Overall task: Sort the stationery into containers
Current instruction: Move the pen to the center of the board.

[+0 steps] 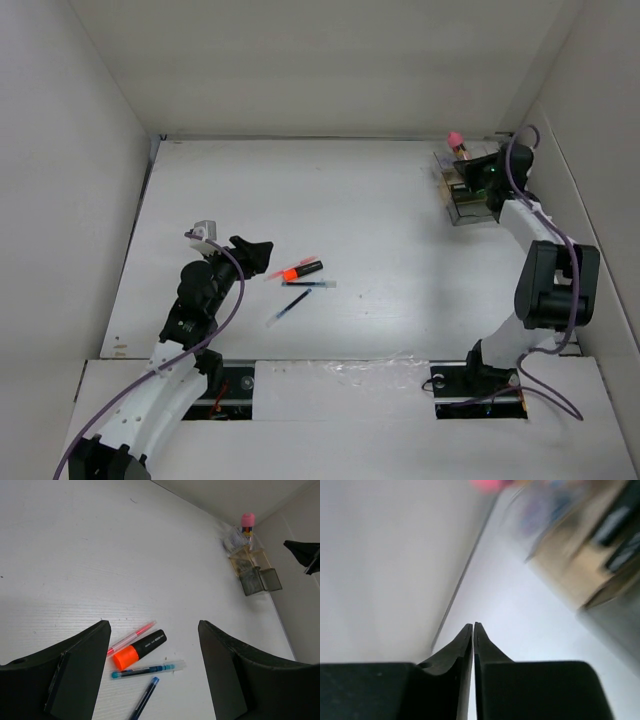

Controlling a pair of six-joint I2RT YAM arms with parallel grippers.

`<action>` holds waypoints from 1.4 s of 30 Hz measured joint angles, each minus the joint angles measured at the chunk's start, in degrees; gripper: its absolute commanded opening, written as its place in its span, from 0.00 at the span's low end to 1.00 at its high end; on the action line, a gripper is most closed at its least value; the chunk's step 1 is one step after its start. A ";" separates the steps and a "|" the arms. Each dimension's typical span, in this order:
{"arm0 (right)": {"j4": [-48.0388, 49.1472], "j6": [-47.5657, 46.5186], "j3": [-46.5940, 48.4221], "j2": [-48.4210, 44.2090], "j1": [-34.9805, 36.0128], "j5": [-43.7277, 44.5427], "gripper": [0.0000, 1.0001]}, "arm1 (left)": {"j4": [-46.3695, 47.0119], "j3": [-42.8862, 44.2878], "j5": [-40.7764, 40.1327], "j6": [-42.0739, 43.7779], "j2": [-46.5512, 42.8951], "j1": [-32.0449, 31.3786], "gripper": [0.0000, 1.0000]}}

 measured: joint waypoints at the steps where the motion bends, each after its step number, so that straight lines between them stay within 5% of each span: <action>1: 0.33 -1.53 -0.87 -2.23 2.34 -0.31 0.04 | 0.00 0.00 0.00 0.00 0.00 0.00 0.67; 9: 0.90 -14.27 -5.14 -9.25 27.80 -5.01 0.02 | -0.13 0.00 -0.37 0.00 -0.72 0.00 0.67; 18: -14.56 -28.41 -4.70 -7.50 53.92 7.30 0.48 | -0.31 0.00 -1.14 0.00 -2.62 0.00 0.67; 25: -21.42 -33.00 1.95 2.47 56.87 15.91 0.66 | -1.77 0.00 -1.77 0.00 -3.10 0.00 0.67; 42: -29.05 -41.18 12.57 14.86 63.21 21.18 0.75 | -3.13 0.00 -3.74 0.59 -4.79 0.00 0.67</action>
